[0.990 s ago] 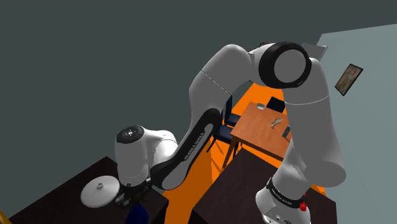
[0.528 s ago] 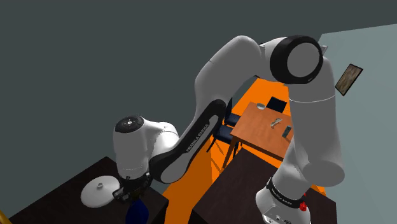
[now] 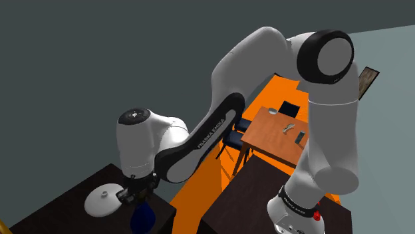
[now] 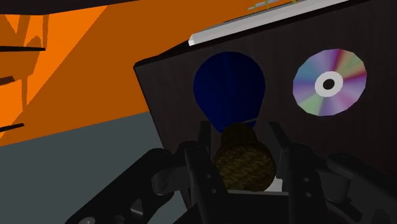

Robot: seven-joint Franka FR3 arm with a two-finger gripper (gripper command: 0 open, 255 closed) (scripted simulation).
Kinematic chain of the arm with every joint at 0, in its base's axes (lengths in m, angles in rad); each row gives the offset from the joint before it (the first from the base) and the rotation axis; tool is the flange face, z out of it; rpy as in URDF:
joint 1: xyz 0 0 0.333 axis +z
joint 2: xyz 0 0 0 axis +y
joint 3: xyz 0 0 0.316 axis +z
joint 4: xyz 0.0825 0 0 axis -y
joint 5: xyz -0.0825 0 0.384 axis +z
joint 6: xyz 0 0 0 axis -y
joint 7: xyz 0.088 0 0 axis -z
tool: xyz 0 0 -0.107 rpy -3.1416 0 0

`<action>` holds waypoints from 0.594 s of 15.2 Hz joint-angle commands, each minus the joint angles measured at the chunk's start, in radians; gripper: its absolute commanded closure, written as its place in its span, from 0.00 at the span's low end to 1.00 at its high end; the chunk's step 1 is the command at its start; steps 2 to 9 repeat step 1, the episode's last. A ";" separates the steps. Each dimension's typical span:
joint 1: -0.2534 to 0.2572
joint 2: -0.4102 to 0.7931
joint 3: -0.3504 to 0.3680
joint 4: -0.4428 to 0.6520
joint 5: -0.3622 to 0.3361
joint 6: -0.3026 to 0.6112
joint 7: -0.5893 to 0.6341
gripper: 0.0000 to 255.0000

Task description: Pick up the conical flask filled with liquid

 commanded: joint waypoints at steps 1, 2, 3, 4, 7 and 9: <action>-0.006 -0.011 0.005 -0.005 0.008 -0.005 -0.006 1.00; -0.006 -0.011 0.005 -0.005 0.008 -0.005 -0.006 1.00; -0.006 -0.011 0.005 -0.005 0.008 -0.005 -0.006 1.00; -0.006 -0.011 0.005 -0.005 0.008 -0.005 -0.006 1.00; -0.006 -0.011 0.005 -0.005 0.008 -0.005 -0.006 1.00; -0.006 -0.011 0.005 -0.005 0.008 -0.005 -0.006 1.00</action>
